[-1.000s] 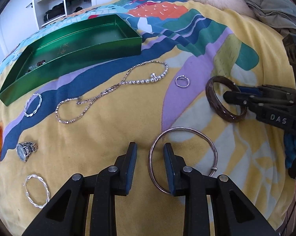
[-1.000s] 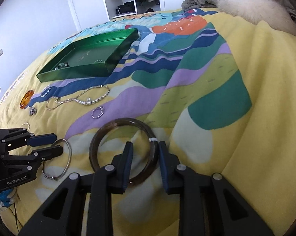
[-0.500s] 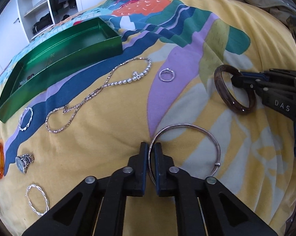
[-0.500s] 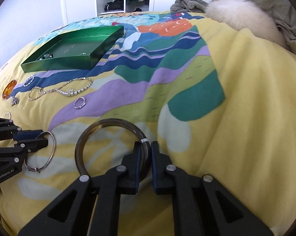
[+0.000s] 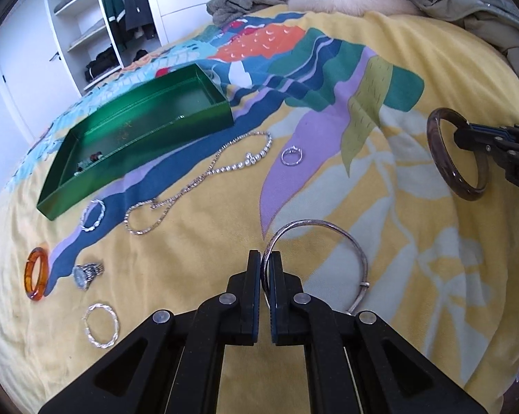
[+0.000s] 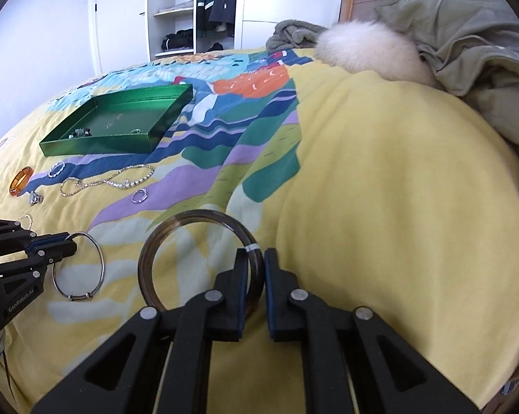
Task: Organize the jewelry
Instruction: 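Grasp the silver bangle with the left tool while the right tool grasps the dark brown bangle, then carry the silver and dark brown bangles into the green tray and release them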
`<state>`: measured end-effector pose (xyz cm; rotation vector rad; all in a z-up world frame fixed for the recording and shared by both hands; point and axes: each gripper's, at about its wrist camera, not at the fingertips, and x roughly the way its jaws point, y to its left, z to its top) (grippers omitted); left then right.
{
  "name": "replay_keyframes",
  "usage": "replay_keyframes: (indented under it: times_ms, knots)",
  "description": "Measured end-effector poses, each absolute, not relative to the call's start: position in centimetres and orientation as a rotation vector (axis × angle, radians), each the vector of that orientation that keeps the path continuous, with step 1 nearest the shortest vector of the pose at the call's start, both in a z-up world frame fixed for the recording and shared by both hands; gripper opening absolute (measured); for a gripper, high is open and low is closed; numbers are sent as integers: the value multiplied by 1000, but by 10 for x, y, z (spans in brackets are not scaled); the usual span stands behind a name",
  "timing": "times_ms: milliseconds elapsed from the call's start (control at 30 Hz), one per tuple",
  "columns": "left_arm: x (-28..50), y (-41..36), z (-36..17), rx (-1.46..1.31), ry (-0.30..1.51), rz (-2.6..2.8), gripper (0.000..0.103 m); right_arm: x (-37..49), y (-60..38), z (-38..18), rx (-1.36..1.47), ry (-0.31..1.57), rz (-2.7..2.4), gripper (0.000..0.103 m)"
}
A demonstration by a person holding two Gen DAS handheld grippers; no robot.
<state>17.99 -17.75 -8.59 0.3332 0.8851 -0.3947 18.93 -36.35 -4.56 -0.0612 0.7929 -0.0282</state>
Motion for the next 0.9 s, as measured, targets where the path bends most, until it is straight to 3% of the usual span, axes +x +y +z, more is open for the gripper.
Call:
replay_keyframes:
  times_ms: [900]
  knots:
    - [117,-113,24,279,682,-284,4,113,-318,45,-25,610,40,8]
